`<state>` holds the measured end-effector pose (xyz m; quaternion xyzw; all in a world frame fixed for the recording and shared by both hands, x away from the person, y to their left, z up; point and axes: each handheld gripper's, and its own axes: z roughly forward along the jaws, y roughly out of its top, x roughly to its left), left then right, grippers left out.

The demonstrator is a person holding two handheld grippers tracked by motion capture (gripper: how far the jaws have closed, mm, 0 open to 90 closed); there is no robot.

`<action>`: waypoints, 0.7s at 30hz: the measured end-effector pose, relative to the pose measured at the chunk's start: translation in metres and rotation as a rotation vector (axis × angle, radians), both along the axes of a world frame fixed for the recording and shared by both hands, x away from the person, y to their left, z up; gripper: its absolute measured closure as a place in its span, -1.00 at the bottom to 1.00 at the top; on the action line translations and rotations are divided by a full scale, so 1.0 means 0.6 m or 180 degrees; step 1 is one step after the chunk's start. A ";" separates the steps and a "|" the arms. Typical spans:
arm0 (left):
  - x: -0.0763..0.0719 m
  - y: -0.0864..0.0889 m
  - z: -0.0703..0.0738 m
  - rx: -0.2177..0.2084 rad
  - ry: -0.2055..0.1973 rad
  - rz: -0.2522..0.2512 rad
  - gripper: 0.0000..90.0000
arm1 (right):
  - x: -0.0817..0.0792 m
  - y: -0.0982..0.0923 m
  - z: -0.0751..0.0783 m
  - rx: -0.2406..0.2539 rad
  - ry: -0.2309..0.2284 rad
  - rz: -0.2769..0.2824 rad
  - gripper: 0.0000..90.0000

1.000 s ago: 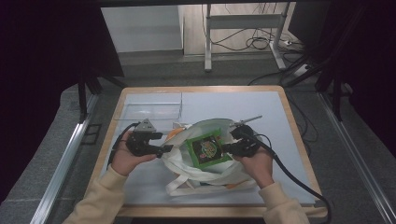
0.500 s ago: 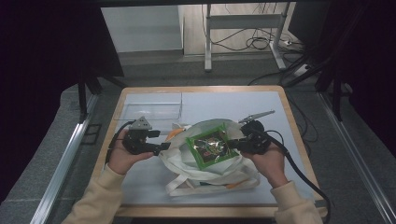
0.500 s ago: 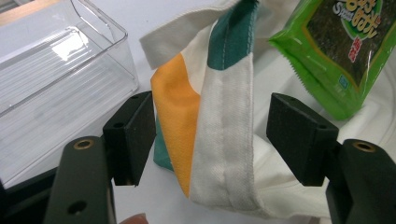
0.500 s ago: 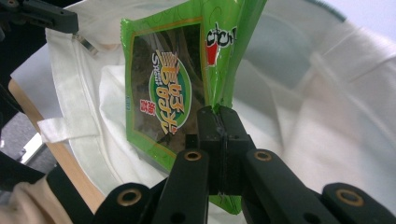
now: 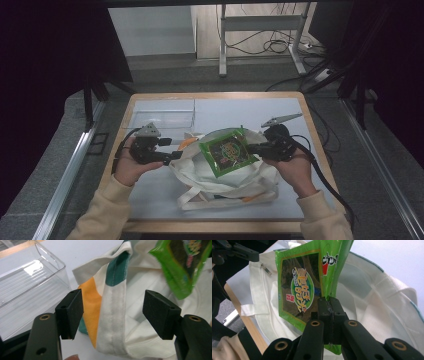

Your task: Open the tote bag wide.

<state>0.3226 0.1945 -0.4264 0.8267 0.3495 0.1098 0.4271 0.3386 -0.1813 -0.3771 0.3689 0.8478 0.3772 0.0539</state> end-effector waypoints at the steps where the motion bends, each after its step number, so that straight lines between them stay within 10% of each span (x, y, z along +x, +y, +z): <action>1: -0.001 0.000 0.004 -0.0004 -0.0015 -0.0003 -0.26 | 0.001 0.001 0.000 -0.0003 0.0002 0.0004 0.98; 21: 0.013 -0.039 0.063 -0.0024 -0.0027 -0.0427 -0.24 | 0.013 0.013 0.024 -0.0144 -0.0103 0.0321 0.98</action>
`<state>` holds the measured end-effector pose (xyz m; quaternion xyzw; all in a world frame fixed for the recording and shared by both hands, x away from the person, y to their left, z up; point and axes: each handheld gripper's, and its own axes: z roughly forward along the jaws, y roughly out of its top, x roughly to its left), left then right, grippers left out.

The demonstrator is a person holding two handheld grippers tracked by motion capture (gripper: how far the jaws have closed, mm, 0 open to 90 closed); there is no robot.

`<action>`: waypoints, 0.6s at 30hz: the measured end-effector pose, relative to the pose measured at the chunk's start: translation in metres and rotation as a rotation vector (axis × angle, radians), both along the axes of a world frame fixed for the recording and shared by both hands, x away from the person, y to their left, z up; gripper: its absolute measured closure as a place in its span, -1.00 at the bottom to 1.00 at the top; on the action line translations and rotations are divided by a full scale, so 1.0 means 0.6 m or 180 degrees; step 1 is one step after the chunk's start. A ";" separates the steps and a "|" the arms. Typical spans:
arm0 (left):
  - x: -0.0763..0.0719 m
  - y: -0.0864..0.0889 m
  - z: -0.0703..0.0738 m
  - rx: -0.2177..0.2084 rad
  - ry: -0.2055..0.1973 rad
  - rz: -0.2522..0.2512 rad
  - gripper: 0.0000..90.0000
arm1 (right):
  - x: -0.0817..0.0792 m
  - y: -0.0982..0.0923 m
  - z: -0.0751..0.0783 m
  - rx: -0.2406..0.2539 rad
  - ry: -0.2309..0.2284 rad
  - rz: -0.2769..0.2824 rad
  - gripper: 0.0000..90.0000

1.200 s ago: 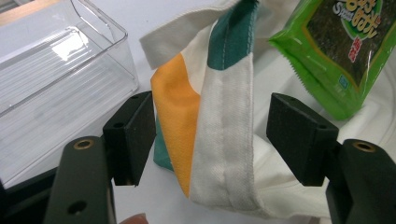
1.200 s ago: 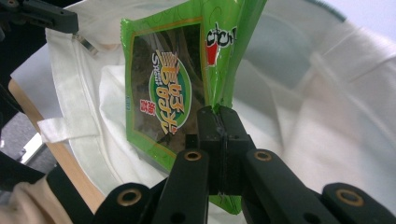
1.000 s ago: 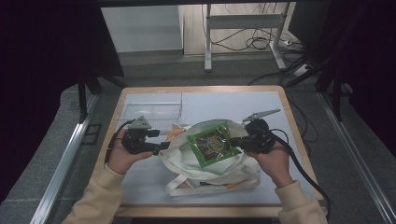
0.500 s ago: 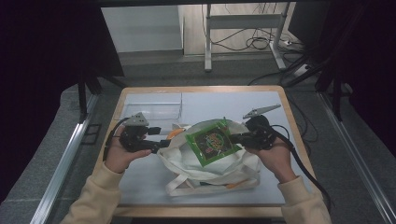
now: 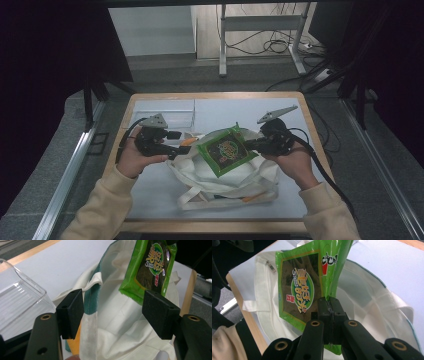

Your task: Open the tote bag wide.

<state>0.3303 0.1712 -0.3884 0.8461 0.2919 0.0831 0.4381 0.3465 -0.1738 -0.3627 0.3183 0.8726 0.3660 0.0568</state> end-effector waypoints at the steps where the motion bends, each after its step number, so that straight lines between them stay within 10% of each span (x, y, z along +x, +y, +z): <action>1: 0.002 -0.003 0.002 0.0001 0.0002 -0.0028 -0.24 | 0.001 0.001 0.000 -0.0003 -0.0001 0.0016 0.98; 18: 0.034 -0.076 0.009 0.0244 0.0105 -0.0483 -0.20 | 0.011 0.030 0.006 -0.0029 -0.0155 0.0308 0.98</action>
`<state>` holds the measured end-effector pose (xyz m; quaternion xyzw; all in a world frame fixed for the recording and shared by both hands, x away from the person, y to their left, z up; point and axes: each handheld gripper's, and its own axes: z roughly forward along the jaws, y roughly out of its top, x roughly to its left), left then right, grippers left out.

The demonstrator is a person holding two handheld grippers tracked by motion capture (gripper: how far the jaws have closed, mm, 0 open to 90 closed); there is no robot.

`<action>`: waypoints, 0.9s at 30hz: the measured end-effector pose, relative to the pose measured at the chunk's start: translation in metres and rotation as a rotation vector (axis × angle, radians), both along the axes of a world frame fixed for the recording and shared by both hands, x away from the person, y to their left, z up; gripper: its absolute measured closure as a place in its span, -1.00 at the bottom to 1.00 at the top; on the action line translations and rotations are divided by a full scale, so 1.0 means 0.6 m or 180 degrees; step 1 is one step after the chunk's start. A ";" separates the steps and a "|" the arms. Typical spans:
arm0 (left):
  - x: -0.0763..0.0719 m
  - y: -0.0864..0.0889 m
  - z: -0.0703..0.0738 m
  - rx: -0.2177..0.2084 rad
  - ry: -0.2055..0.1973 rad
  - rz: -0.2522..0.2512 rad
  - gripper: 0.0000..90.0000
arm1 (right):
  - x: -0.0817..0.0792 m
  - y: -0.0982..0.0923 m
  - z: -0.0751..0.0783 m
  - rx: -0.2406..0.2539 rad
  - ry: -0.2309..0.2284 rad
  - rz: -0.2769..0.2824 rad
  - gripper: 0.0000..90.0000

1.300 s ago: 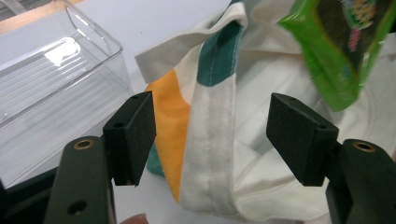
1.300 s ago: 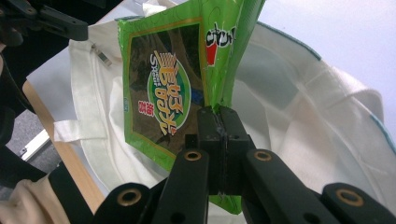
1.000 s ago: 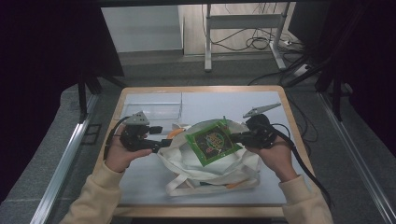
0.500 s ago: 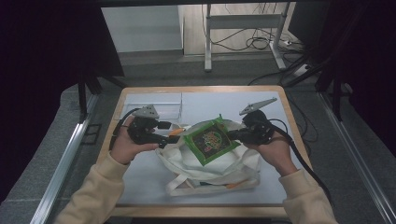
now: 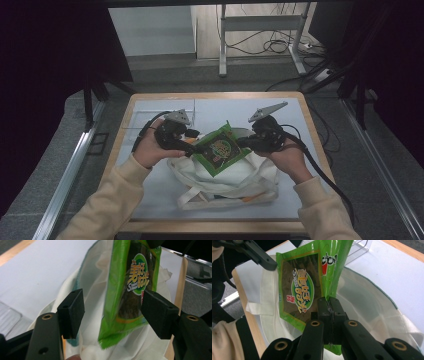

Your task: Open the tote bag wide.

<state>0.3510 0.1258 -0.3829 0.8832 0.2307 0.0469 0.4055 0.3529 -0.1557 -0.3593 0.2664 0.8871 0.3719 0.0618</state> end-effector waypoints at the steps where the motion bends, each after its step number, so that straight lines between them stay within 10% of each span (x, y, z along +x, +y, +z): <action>1: 0.001 -0.003 -0.001 0.0027 0.0000 -0.0043 -0.19 | 0.000 0.002 0.000 0.0004 -0.0002 0.0013 0.98; 10: 0.002 -0.024 -0.007 0.0211 0.0031 -0.0233 0.13 | -0.002 0.021 0.004 0.0044 -0.0149 0.0197 0.97; 18: 0.006 -0.010 -0.006 0.0092 0.0201 -0.0306 0.56 | -0.002 0.023 -0.001 -0.0071 -0.0259 0.0235 0.94; 27: 0.004 -0.006 -0.009 0.0026 0.0257 -0.0245 0.60 | 0.002 0.024 -0.004 -0.0044 -0.0257 0.0231 0.81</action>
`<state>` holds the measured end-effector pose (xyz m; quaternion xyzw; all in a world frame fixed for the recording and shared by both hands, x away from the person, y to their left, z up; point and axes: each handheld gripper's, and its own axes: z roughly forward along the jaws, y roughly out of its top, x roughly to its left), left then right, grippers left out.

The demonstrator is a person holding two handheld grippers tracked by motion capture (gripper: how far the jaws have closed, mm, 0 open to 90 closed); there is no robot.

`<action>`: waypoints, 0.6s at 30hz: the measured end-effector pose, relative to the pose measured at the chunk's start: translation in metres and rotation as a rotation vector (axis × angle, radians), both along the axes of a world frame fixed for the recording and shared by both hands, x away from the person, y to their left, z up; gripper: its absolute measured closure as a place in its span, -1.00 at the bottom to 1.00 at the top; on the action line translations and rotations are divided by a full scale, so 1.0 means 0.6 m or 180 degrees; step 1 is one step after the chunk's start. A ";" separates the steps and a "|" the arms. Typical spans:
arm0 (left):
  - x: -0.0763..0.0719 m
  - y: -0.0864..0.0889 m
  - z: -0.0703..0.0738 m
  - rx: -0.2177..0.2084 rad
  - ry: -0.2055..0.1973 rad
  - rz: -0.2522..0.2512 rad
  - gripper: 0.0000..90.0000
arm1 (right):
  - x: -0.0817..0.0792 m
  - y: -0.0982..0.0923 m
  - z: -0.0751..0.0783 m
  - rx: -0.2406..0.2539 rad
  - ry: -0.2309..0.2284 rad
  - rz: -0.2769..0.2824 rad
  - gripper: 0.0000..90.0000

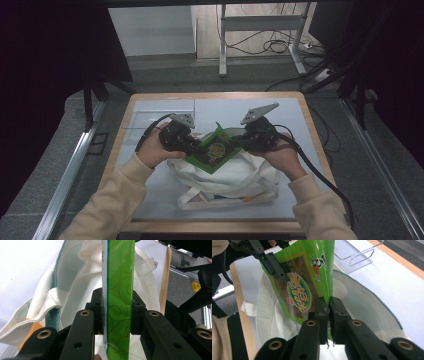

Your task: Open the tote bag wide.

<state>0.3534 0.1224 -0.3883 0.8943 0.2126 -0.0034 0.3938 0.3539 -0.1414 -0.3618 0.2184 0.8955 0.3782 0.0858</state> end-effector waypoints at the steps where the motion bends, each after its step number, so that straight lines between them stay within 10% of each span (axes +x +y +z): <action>1: 0.000 0.002 -0.001 0.0009 -0.0008 -0.0008 0.60 | 0.000 -0.001 0.000 0.0005 -0.0016 -0.0011 0.75; 9: -0.009 0.028 -0.001 -0.0167 -0.0043 0.0125 0.60 | -0.012 -0.025 -0.002 0.0160 -0.0144 -0.0169 0.14; 18: -0.026 0.048 -0.003 -0.0301 -0.0138 0.0290 0.60 | -0.033 -0.053 -0.016 0.0337 -0.0255 -0.0470 -0.09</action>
